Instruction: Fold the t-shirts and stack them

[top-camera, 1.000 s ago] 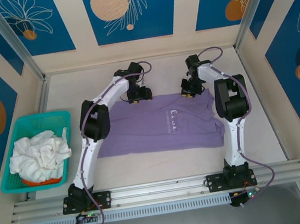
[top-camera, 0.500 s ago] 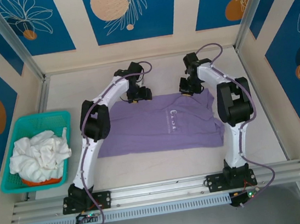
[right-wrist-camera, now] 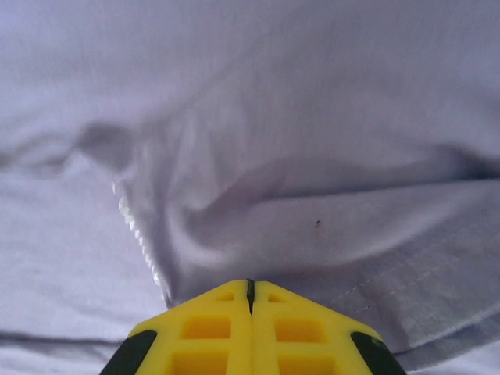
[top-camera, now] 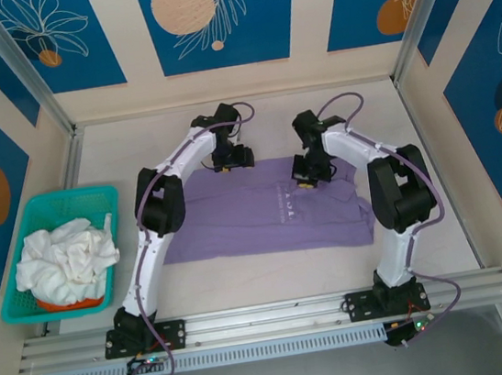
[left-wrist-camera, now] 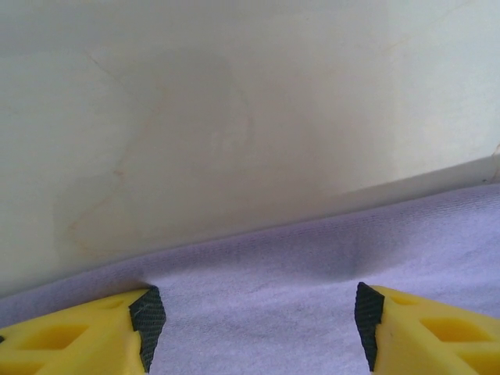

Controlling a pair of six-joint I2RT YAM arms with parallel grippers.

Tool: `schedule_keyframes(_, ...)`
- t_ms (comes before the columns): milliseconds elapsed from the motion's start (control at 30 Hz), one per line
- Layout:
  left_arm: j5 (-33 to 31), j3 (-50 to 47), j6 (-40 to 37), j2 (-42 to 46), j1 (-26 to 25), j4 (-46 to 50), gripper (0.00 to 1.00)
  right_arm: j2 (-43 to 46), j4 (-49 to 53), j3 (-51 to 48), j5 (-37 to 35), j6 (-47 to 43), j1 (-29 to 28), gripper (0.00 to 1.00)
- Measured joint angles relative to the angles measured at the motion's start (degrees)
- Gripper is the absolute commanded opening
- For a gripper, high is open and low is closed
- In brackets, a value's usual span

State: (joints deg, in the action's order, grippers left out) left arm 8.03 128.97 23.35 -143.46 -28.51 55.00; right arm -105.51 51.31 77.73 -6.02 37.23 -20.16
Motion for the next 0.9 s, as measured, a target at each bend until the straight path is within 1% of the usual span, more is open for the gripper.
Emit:
schedule_keyframes(167, 0.0, 0.1, 0.0, 0.0, 0.0, 0.1, 0.70, 2.9, 1.3, -4.8, 0.4, 4.0, -5.5, 0.09)
schedule_keyframes(267, 0.0, 0.1, -0.4, 0.0, 0.0, 0.1, 0.70, 3.4, 3.4, -6.0, 0.6, 5.3, -8.1, 0.22)
schedule_keyframes(333, -0.2, 0.1, -0.7, 0.0, 0.0, 0.1, 0.72, 3.9, 4.4, -6.3, 1.0, 5.4, -8.9, 0.33)
schedule_keyframes(400, -0.2, 0.2, -1.0, 0.0, 0.0, 0.1, 0.76, 5.2, 5.1, -6.6, 1.1, 5.7, -8.6, 0.45)
schedule_keyframes(433, -0.3, 0.3, -1.2, 0.0, 0.0, 0.1, 0.78, 6.1, 5.3, -7.0, 1.2, 5.8, -8.1, 0.50)
schedule_keyframes(467, -0.4, 0.5, -1.3, 0.0, 0.0, 0.2, 0.81, 7.1, 5.4, -7.3, 1.3, 6.1, -7.2, 0.52)
schedule_keyframes(567, -0.9, 0.9, -1.5, 0.0, 0.1, 0.3, 0.83, 8.9, 5.4, -6.9, 1.5, 6.3, -3.5, 0.52)
schedule_keyframes(700, -1.4, 0.9, -1.5, 0.0, 0.5, 0.4, 0.84, 7.3, 4.1, -2.8, 1.6, 6.9, 4.0, 0.45)
schedule_keyframes(767, -1.8, 1.0, -1.5, 0.0, 0.6, 0.6, 0.84, 5.2, 2.6, 0.3, 1.6, 7.5, 7.4, 0.41)
schedule_keyframes(867, -2.7, 1.0, -1.5, 0.3, 0.7, 1.1, 0.85, -0.2, 0.4, 6.8, 1.7, 7.7, 11.5, 0.35)
schedule_keyframes(900, -3.2, 0.9, -1.5, 0.5, 0.8, 1.4, 0.85, -2.6, -0.3, 9.2, 1.7, 7.6, 12.4, 0.31)
